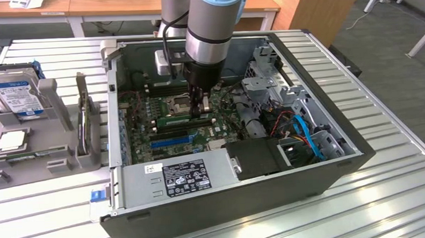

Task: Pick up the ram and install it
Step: 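Insert the ram into the slot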

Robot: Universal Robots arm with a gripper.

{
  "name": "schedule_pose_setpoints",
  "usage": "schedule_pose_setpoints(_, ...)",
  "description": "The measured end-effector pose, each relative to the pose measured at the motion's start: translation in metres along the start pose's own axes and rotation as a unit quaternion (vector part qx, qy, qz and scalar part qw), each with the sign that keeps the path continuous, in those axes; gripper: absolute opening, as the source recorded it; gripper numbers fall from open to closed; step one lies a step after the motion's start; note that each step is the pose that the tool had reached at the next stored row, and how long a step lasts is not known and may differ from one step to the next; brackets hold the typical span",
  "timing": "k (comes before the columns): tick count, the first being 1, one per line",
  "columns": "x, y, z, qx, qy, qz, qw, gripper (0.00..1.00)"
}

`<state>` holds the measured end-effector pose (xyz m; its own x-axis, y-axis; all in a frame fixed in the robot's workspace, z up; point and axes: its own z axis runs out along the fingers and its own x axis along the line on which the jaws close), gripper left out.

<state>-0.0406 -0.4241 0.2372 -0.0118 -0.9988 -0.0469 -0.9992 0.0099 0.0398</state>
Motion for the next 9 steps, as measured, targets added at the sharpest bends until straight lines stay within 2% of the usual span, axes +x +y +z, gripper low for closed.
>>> schedule_pose_setpoints(9,0.0002,-0.0001,0.0016,0.0,0.0,0.0,1.0,0.12)
